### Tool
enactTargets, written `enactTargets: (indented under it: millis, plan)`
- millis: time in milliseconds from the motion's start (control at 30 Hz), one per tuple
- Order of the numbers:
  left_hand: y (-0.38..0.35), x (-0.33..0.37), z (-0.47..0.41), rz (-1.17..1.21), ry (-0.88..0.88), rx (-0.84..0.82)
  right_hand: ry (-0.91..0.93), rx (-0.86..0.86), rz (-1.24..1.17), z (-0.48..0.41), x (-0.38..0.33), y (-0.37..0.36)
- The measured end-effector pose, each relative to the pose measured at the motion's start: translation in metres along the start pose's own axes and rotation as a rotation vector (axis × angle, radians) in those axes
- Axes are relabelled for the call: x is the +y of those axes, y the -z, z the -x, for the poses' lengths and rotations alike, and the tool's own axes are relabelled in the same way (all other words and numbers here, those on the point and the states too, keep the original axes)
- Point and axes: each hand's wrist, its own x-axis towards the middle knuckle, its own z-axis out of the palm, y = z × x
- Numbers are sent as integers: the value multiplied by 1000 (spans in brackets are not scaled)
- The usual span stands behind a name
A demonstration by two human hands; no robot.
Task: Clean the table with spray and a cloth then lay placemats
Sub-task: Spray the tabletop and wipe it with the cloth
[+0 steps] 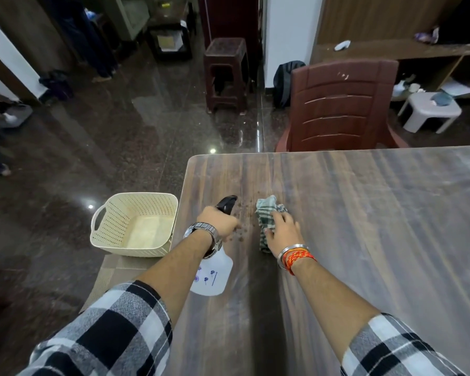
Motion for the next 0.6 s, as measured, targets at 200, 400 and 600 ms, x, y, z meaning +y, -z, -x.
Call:
enactTargets:
  millis: [200,400,600]
  plan:
    - [-4,7,-12,-51,-79,49,-65,-63,27,-9,-5,-4]
    - [1,11,-26,-91,-76,-69,-143,130,-104,-9,-11,4]
    - [-3,12,-30,-46,-73,36,-147,203,-79,-8,-13,1]
